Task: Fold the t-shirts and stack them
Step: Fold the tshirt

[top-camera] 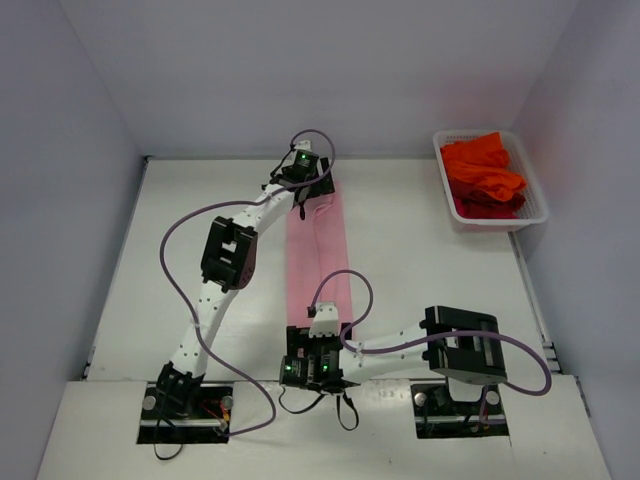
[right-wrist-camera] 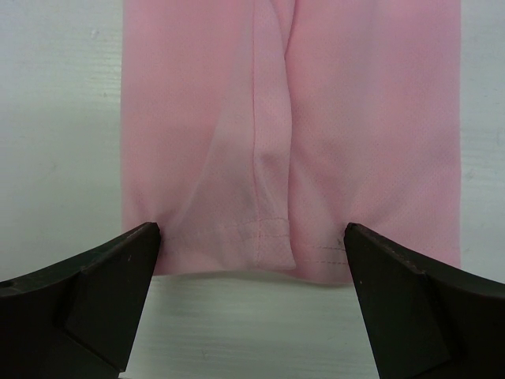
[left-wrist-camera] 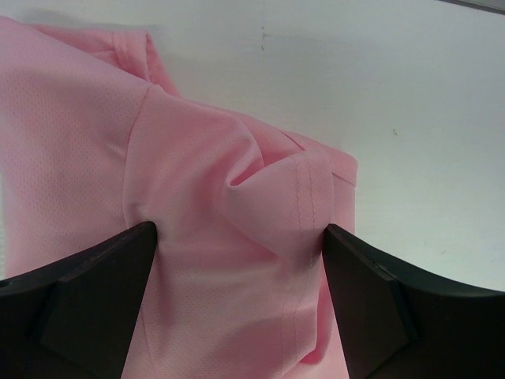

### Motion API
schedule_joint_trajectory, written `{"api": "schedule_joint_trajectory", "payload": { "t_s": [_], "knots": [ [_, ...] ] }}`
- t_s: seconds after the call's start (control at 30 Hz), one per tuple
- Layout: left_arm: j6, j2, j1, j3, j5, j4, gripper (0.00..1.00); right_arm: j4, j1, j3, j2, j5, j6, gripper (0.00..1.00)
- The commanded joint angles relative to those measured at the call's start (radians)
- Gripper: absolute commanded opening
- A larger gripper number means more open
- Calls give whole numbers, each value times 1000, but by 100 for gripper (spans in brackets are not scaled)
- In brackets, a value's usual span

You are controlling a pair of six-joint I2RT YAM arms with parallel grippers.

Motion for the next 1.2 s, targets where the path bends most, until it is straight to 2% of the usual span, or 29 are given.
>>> {"api": "schedule_joint_trajectory", "payload": {
  "t_s": [0.0, 0.33, 0.53, 0.87, 1.0, 1.17],
  "knots": [
    [-2, -17, -6, 31, 22, 18, 81, 56, 21, -10, 42, -153, 84, 100],
    [57, -144, 6, -44, 3, 54, 82, 53, 18, -17, -15, -98, 61, 100],
    [104, -282, 14, -110, -38, 49, 82, 51, 15, -30, -83, -63, 39, 100],
    [161, -500, 29, -133, -70, -17, 81, 13, 14, -24, -136, -22, 13, 100],
    [159, -641, 26, -295, -130, -40, 81, -27, -12, -58, -222, 11, -16, 100],
    [115, -839, 22, -577, -176, -69, 81, -45, -84, -104, -392, 9, -80, 100]
  ]
}}
